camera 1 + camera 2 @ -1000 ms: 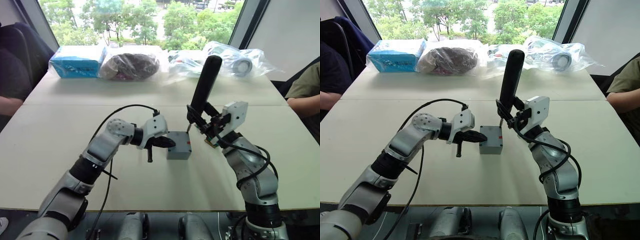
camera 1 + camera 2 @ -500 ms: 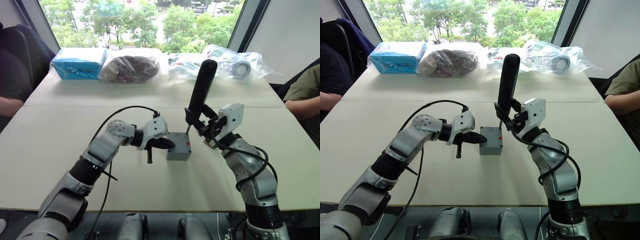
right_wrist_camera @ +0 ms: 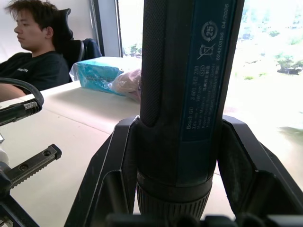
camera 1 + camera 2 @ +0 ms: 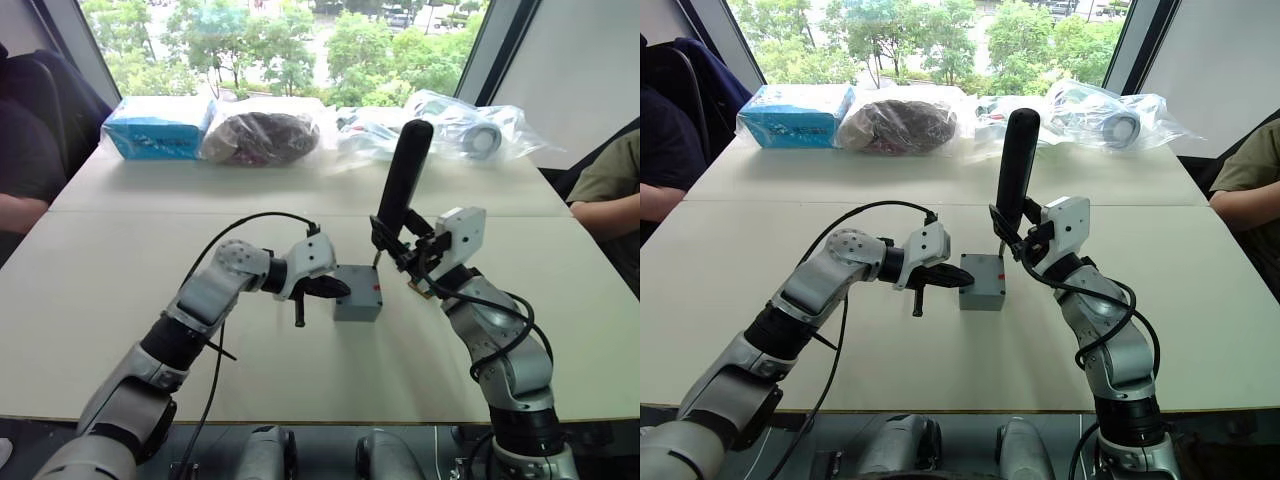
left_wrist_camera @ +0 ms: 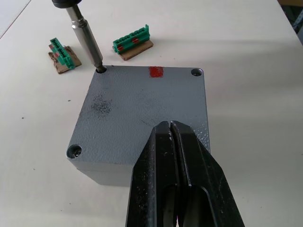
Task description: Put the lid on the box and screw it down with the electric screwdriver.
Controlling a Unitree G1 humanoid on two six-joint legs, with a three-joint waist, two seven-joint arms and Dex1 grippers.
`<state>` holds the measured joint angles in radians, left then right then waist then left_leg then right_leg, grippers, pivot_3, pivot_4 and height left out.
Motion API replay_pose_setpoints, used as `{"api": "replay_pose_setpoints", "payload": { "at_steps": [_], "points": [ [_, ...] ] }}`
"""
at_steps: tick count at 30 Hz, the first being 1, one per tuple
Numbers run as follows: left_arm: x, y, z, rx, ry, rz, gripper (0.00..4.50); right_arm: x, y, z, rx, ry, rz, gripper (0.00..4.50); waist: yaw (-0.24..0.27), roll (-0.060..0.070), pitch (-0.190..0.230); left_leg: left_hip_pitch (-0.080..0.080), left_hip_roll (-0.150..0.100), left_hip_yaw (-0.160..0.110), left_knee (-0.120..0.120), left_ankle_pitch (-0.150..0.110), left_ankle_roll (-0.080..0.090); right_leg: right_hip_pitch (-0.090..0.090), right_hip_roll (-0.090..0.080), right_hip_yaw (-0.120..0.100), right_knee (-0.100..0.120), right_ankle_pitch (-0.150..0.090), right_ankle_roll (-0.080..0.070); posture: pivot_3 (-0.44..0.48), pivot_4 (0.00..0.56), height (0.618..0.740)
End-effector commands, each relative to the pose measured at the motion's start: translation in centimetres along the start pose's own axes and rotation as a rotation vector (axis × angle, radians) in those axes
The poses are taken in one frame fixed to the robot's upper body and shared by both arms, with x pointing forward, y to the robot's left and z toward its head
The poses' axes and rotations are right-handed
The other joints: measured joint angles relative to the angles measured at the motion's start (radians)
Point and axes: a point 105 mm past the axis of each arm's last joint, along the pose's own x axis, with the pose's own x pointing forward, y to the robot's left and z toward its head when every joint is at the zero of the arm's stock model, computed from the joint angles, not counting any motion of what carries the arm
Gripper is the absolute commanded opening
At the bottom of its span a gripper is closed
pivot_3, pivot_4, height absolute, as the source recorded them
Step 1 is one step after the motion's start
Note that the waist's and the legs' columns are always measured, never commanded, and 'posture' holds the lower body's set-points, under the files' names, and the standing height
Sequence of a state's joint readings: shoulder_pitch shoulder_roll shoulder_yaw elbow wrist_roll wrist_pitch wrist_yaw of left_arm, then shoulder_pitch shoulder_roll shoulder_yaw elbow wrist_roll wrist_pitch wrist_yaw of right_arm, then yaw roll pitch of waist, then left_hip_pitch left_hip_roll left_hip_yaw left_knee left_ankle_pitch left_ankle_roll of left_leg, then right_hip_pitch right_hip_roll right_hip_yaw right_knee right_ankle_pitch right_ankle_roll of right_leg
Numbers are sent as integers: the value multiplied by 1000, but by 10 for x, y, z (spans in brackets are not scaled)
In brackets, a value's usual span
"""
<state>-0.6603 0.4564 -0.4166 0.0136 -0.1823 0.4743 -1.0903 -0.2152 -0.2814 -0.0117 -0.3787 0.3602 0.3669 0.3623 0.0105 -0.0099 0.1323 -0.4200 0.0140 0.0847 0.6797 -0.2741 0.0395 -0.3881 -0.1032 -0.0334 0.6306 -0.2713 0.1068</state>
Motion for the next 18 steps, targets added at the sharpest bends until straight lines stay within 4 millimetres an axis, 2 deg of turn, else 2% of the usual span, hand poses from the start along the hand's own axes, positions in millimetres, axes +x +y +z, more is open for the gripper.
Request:
{"api": "replay_pose_setpoints", "payload": {
  "at_steps": [1,13,18],
  "points": [
    [3,-2,-12,-18,52,-1,0,-9,0,-49,66,203,-4,1800,0,0,0,0,0,0,0,0,0,0,0,0,0,0,0,0,150,740],
    [3,-1,-12,-22,50,1,0,-8,1,-45,62,193,7,1800,-1,0,0,3,-1,0,-3,-1,-1,-1,-7,-2,-1,-2,-5,0,150,740],
    [3,0,-13,-24,51,5,0,-6,1,-39,55,178,13,1800,-3,0,0,8,-6,0,-13,0,-3,0,-12,-1,-2,-3,-5,0,150,740]
  ]
}}
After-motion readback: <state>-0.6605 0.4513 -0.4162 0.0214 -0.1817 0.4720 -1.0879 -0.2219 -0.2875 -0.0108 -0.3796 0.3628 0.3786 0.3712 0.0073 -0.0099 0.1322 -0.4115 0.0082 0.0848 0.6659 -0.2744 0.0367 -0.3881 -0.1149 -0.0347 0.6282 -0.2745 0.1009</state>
